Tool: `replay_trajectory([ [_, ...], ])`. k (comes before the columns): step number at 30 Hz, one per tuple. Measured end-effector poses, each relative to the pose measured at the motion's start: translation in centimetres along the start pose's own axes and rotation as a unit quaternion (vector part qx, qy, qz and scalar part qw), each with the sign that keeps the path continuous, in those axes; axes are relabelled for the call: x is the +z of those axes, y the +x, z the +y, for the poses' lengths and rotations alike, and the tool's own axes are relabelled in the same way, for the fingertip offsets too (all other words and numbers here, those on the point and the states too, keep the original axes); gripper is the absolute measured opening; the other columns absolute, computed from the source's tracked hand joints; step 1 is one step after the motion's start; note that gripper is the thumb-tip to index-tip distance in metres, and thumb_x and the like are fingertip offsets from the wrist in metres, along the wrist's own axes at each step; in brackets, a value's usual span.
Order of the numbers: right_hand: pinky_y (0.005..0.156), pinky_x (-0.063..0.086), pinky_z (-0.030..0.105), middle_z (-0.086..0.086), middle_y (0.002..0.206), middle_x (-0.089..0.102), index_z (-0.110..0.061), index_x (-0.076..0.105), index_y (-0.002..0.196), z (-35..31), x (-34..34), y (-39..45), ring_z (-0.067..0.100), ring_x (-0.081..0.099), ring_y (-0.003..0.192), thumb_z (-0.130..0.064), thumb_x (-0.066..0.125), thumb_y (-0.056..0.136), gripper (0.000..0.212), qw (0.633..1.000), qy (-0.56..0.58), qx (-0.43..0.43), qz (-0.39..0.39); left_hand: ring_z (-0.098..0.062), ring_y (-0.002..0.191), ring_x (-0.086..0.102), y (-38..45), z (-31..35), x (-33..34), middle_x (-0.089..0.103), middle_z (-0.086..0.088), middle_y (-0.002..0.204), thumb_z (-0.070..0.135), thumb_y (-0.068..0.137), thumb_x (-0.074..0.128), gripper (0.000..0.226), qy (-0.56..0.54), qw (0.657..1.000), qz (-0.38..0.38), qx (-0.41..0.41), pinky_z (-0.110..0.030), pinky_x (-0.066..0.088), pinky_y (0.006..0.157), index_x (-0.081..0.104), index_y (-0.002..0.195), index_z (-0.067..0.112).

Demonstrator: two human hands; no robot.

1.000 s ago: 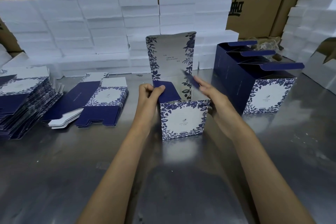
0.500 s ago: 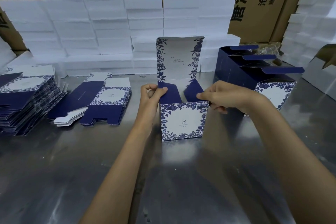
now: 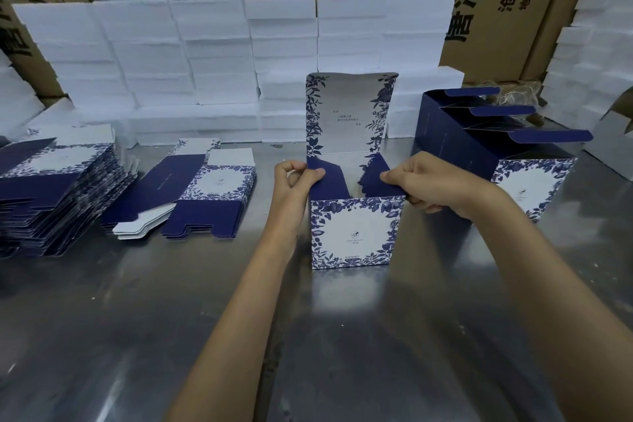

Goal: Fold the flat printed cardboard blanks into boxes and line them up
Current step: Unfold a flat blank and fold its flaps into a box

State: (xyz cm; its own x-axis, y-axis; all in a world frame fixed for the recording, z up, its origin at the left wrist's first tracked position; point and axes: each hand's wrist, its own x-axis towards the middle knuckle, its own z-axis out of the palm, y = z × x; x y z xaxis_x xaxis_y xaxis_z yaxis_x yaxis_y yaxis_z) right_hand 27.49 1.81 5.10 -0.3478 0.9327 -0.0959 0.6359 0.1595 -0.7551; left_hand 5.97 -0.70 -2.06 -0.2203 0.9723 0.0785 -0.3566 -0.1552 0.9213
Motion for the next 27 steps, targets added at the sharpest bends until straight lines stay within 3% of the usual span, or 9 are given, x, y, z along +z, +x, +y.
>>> replay_trajectory([
  [3,0.040,0.023,0.020,-0.004,0.044,0.029,-0.025,0.031,0.042,-0.2,-0.2,0.3,0.013,0.023,0.038,-0.042,0.054,0.103,0.067,0.999,0.039,0.020,0.009,-0.022,0.090,0.068,0.2,-0.1,0.0,0.070,-0.004,0.098,0.034,0.065,0.080,0.038,-0.007,1.000,0.002,-0.003,-0.047,0.050,0.092,0.056,0.094,0.031],
  [5,0.040,0.024,0.020,-0.005,0.043,0.031,-0.025,0.031,0.046,-0.4,0.2,0.7,0.013,0.025,0.038,-0.049,0.055,0.100,0.064,0.998,0.041,0.023,0.036,-0.022,0.088,0.067,0.3,-0.1,-0.1,0.070,-0.003,0.095,0.033,0.064,0.080,0.036,-0.007,1.000,0.000,-0.003,-0.047,0.050,0.090,0.057,0.091,0.032],
  [10,0.043,0.022,0.022,-0.004,0.046,0.028,-0.023,0.032,0.055,0.3,0.8,1.3,0.013,0.023,0.040,-0.033,0.054,0.101,0.052,0.995,0.080,0.010,0.052,-0.024,0.092,0.068,0.2,0.1,-0.3,0.070,-0.007,0.103,0.032,0.063,0.080,0.040,0.012,1.000,-0.005,-0.002,-0.052,0.048,0.100,0.056,0.095,0.030],
  [14,0.041,0.028,0.020,-0.005,0.046,0.036,-0.024,0.038,0.053,-0.1,0.0,1.2,0.013,0.031,0.040,-0.046,0.058,0.098,0.054,0.996,0.081,0.032,0.035,-0.024,0.094,0.070,-0.2,0.7,-0.4,0.074,-0.009,0.109,0.030,0.065,0.080,0.052,0.032,0.999,-0.016,0.006,-0.052,0.049,0.103,0.056,0.110,0.026],
  [17,0.053,0.045,0.022,-0.003,0.079,0.063,-0.018,0.057,0.087,0.0,0.7,1.4,0.012,0.057,0.064,-0.053,0.062,0.094,0.036,0.991,0.074,0.013,0.110,-0.026,0.098,0.070,-0.6,1.1,-0.6,0.075,-0.009,0.108,0.029,0.070,0.079,0.054,0.054,0.998,-0.040,0.017,-0.051,0.051,0.102,0.058,0.120,0.034],
  [19,0.060,0.049,0.019,-0.006,0.104,0.066,-0.028,0.058,0.111,0.4,1.7,1.6,0.006,0.065,0.082,-0.042,0.061,0.097,0.019,0.979,0.155,-0.014,0.132,-0.027,0.098,0.070,-0.9,1.3,-0.6,0.074,-0.011,0.107,0.026,0.076,0.076,0.051,0.057,0.997,-0.051,0.033,-0.049,0.051,0.101,0.059,0.122,0.042],
  [21,0.067,0.051,0.015,-0.017,0.104,0.070,-0.041,0.059,0.112,0.8,2.6,1.5,-0.007,0.068,0.082,-0.027,0.056,0.101,0.019,0.956,0.260,-0.047,0.126,-0.026,0.105,0.070,-1.0,1.4,-0.6,0.073,-0.010,0.113,0.022,0.079,0.073,0.054,0.056,0.995,-0.062,0.045,-0.044,0.052,0.100,0.059,0.125,0.048],
  [23,0.082,0.054,0.024,-0.025,0.097,0.074,-0.042,0.067,0.104,1.3,3.4,1.4,-0.008,0.069,0.085,-0.018,0.055,0.101,0.027,0.932,0.334,-0.065,0.121,-0.026,0.111,0.068,-0.9,1.4,-0.5,0.071,-0.005,0.120,0.015,0.081,0.070,0.057,0.040,0.995,-0.072,0.050,-0.041,0.053,0.099,0.060,0.128,0.047],
  [27,0.088,0.052,0.036,-0.006,0.100,0.077,-0.024,0.077,0.097,1.8,4.2,0.9,0.011,0.070,0.092,-0.019,0.059,0.095,0.018,0.909,0.381,-0.071,0.152,-0.028,0.109,0.065,-0.9,1.4,0.0,0.070,-0.009,0.120,0.012,0.081,0.063,0.032,0.014,0.997,-0.048,0.055,-0.050,0.047,0.100,0.071,0.107,0.029],
])
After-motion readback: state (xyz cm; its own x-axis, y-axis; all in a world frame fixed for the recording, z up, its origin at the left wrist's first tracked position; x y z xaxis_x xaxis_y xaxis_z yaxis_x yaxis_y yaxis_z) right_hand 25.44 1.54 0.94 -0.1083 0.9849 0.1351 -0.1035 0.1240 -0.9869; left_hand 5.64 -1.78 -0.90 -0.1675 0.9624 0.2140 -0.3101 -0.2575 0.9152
